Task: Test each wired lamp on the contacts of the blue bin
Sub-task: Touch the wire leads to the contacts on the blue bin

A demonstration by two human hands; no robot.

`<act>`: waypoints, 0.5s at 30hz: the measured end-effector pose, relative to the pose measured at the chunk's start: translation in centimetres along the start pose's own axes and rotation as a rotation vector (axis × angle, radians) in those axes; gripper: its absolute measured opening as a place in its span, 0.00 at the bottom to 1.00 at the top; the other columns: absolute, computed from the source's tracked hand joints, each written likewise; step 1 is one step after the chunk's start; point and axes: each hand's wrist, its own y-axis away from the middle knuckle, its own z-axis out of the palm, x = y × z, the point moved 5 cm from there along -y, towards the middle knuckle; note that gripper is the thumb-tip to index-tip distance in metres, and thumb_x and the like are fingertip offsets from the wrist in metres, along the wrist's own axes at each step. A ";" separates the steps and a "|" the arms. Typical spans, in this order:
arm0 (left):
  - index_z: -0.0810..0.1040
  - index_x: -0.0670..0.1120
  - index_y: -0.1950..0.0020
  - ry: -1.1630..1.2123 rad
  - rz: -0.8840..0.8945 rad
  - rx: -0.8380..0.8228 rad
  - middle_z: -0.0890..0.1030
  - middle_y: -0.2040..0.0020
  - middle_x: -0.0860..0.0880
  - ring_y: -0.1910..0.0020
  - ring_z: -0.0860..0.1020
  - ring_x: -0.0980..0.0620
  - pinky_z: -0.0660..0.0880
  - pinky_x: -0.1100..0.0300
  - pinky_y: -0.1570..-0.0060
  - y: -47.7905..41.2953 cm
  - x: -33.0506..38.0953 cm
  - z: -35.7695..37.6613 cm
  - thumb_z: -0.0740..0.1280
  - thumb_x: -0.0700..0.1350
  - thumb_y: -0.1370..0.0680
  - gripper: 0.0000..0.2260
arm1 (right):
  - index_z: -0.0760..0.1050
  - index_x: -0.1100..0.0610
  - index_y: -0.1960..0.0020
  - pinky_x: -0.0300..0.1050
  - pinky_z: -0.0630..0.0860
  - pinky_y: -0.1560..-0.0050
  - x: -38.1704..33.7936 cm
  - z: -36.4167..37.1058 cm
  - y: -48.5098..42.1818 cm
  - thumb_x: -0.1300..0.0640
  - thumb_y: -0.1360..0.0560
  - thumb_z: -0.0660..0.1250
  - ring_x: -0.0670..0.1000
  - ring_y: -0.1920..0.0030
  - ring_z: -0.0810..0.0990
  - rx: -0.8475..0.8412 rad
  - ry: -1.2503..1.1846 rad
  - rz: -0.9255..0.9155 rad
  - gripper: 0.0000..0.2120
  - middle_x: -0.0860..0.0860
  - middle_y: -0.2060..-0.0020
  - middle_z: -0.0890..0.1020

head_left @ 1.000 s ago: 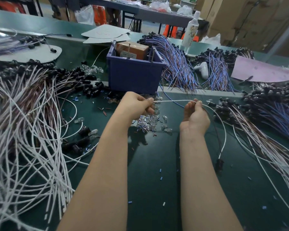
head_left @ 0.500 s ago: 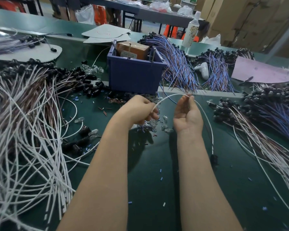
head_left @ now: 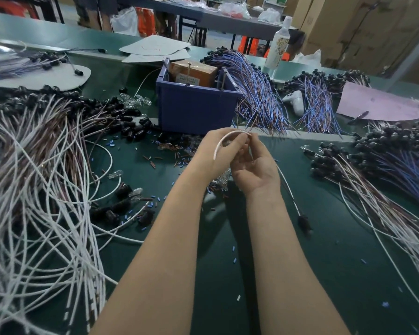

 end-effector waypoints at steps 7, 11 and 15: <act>0.81 0.44 0.47 -0.031 -0.084 0.207 0.81 0.52 0.48 0.55 0.78 0.54 0.78 0.61 0.51 -0.2 -1.0 -0.1 0.64 0.43 0.21 0.07 | 0.76 0.61 0.53 0.44 0.66 0.30 1.7 0.7 0.0 0.60 0.21 0.63 0.53 0.54 0.77 -0.007 0.082 0.004 0.06 0.54 0.59 0.77; 0.81 0.44 0.49 -0.171 -0.097 0.257 0.80 0.49 0.49 0.52 0.77 0.54 0.74 0.69 0.53 -0.3 -1.0 -0.3 0.64 0.44 0.21 0.07 | 0.74 0.63 0.45 0.49 0.66 0.30 2.0 0.6 0.1 0.62 0.21 0.61 0.55 0.42 0.75 -0.006 0.145 -0.021 0.07 0.59 0.49 0.77; 0.80 0.44 0.55 -0.331 -0.094 0.353 0.81 0.56 0.46 0.54 0.79 0.49 0.74 0.59 0.51 0.0 -0.6 -2.0 0.64 0.43 0.21 0.07 | 0.75 0.62 0.57 0.40 0.76 0.54 2.0 0.7 0.5 0.60 0.20 0.61 0.50 0.63 0.76 -0.018 0.448 -0.043 0.10 0.55 0.63 0.77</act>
